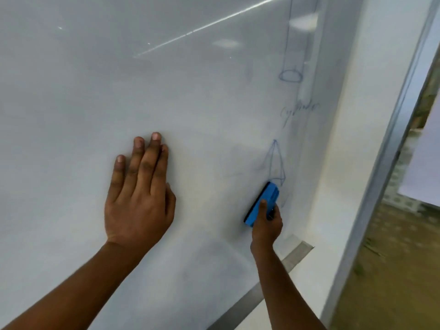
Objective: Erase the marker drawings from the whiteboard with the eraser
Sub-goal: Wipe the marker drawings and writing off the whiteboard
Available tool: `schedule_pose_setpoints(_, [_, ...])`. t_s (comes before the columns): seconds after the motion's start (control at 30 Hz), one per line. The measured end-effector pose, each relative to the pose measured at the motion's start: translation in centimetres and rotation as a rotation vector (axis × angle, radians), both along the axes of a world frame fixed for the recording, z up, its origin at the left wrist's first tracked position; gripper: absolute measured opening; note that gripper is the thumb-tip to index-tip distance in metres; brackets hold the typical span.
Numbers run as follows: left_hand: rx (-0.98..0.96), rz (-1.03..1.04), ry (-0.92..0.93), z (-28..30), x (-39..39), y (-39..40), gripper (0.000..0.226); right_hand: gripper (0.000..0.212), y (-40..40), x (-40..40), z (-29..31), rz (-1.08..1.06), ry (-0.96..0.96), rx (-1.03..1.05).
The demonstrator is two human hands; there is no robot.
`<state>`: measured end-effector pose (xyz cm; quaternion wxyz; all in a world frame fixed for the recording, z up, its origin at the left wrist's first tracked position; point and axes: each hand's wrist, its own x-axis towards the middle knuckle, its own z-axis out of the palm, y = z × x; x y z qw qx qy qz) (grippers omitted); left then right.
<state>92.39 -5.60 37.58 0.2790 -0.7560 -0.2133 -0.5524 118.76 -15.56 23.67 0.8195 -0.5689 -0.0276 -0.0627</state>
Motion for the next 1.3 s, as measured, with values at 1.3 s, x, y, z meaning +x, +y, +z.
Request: schedule_pose_setpoints(1.3, [0.108, 0.297, 0.07, 1.3, 12.6, -1.4, 0.071, 0.073, -2.0, 11.5, -1.4, 0.023, 0.06, -0.269])
